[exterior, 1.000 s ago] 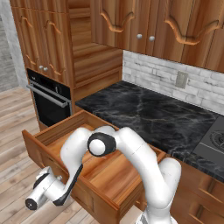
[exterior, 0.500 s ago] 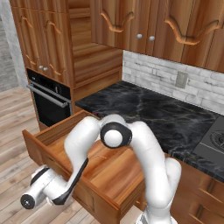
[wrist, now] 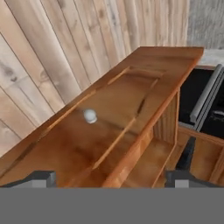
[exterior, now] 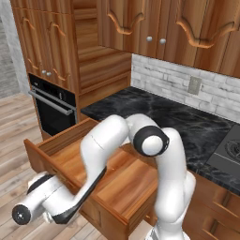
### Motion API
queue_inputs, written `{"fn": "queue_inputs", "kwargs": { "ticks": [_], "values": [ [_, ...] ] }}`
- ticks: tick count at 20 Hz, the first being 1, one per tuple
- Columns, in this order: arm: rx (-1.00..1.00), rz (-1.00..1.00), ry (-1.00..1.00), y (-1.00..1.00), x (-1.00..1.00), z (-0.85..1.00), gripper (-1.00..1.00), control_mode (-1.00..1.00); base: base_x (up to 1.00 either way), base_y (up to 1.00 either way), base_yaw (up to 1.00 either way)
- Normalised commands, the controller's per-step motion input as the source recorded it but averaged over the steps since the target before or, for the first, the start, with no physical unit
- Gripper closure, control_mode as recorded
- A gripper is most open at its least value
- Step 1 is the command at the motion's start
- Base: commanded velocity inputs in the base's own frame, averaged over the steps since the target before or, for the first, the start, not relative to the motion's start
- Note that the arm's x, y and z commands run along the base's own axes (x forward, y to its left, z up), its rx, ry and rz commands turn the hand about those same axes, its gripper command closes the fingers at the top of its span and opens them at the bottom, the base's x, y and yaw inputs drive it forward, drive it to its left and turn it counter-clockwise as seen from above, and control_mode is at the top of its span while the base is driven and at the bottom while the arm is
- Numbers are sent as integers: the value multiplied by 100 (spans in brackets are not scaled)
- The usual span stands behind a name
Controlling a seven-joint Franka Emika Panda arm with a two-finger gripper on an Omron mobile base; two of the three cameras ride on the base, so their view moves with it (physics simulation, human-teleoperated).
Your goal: Take a straw from the drawer in front and place it inside the glass cup on the dining counter.
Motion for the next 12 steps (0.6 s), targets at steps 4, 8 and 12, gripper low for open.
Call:
{"fn": "queue_inputs", "kwargs": {
  "ticks": [4, 8, 12],
  "values": [
    [19, -3, 13, -25, -19, 100, -100, -100, 0, 0, 0],
    [9, -1, 8, -18, -16, 47, -100, -100, 0, 0, 0],
    [5, -5, 0, -8, -17, -9, -100, -100, 0, 0, 0]
  ]
}}
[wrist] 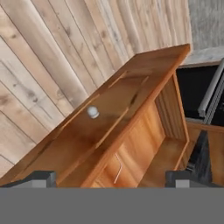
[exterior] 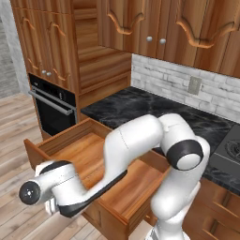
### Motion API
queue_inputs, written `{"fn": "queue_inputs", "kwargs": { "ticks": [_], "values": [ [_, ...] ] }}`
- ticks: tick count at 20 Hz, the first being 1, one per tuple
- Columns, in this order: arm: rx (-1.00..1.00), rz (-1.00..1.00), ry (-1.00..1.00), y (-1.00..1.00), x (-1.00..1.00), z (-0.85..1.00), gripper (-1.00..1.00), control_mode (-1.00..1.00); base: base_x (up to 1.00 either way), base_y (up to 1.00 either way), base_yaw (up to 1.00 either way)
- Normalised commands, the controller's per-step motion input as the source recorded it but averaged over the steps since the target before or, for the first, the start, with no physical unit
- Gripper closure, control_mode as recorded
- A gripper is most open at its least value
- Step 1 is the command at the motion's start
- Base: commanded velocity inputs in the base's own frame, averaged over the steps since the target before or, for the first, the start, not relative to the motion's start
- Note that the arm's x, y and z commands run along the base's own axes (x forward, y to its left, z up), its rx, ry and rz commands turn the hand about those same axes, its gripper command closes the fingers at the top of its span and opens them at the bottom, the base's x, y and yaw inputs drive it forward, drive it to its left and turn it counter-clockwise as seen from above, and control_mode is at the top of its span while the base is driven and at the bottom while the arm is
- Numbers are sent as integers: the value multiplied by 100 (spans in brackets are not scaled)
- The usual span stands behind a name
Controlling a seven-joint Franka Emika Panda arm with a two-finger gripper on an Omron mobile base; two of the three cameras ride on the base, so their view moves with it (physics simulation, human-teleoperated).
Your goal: Take a straw from the drawer in front and place it inside the glass cup on the dining counter.
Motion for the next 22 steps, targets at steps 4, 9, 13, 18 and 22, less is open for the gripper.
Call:
{"fn": "queue_inputs", "kwargs": {
  "ticks": [4, 9, 13, 18, 22],
  "values": [
    [31, -22, 0, -58, 0, 69, -100, -100, 0, 0, 0],
    [37, -37, 12, -69, 0, 94, -100, -100, 0, 0, 0],
    [37, -44, 27, -75, 0, 66, -100, -100, 0, 0, 0],
    [35, -40, 29, -88, 4, 28, -100, -100, 0, 0, 0],
    [32, -38, 26, -88, 28, 0, -100, -100, 0, 0, 0]
  ]
}}
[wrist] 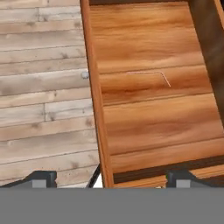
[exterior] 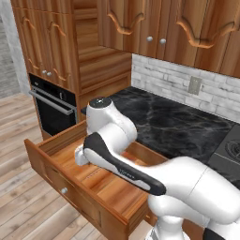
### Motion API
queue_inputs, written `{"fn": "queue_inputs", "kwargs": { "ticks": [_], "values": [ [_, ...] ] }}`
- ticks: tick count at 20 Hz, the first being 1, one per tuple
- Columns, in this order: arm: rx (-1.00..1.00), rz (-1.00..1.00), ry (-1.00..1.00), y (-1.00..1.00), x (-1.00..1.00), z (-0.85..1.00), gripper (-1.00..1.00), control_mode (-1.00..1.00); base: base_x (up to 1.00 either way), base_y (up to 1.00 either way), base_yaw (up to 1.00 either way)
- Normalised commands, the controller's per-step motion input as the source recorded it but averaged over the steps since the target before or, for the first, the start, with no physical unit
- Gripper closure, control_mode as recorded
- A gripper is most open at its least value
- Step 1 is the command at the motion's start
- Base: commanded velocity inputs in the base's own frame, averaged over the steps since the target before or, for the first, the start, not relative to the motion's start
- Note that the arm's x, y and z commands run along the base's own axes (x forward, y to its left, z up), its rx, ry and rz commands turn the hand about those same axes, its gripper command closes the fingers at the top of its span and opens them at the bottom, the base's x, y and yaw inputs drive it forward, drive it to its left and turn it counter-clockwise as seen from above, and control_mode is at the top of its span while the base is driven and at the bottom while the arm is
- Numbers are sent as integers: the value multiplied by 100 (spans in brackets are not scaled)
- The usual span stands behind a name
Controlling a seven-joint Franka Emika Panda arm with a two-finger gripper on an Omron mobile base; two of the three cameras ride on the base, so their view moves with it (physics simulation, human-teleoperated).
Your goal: Take a straw from the drawer in front and place it inside the glass cup on the dining counter.
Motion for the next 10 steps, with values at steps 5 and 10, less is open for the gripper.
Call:
{"fn": "queue_inputs", "kwargs": {
  "ticks": [5, 10],
  "values": [
    [22, -47, 25, -66, 37, -12, -100, -100, 0, 0, 0],
    [1, -53, 31, -10, 69, -66, -100, -100, 0, 0, 0]
  ]
}}
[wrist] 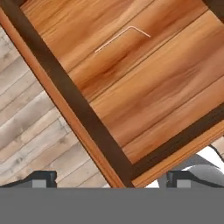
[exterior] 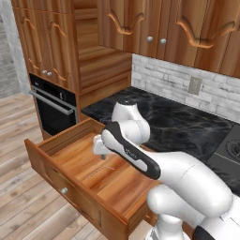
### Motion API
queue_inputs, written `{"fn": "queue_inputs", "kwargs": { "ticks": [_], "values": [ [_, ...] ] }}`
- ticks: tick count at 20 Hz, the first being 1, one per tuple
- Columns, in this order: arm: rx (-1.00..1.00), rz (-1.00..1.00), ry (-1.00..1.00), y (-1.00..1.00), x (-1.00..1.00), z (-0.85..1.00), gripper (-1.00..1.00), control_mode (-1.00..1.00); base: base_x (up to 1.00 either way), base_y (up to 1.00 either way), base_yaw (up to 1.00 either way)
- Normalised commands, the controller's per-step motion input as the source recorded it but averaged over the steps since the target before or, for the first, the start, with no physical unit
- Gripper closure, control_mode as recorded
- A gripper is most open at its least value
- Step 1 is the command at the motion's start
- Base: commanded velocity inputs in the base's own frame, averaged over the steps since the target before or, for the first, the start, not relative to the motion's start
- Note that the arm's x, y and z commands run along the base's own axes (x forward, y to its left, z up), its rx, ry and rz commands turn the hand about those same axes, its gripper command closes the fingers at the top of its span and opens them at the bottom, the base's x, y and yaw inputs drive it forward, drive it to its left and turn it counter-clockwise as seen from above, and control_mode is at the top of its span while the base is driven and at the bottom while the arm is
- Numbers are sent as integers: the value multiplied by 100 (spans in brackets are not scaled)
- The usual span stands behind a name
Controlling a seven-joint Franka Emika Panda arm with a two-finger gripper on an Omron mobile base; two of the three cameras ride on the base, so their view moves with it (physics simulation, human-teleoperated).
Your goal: Take a straw from the drawer in front and place it inside the glass cup on the dining counter.
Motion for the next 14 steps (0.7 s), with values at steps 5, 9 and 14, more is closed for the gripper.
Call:
{"fn": "queue_inputs", "kwargs": {
  "ticks": [5, 9, 14],
  "values": [
    [-2, -50, 29, 0, 78, -63, -100, -100, 0, 0, 0],
    [-1, -40, 27, 0, 59, -37, -100, -100, 0, 0, 0],
    [-7, -30, 25, 0, 60, -55, -100, -100, 0, 0, 0]
  ]
}}
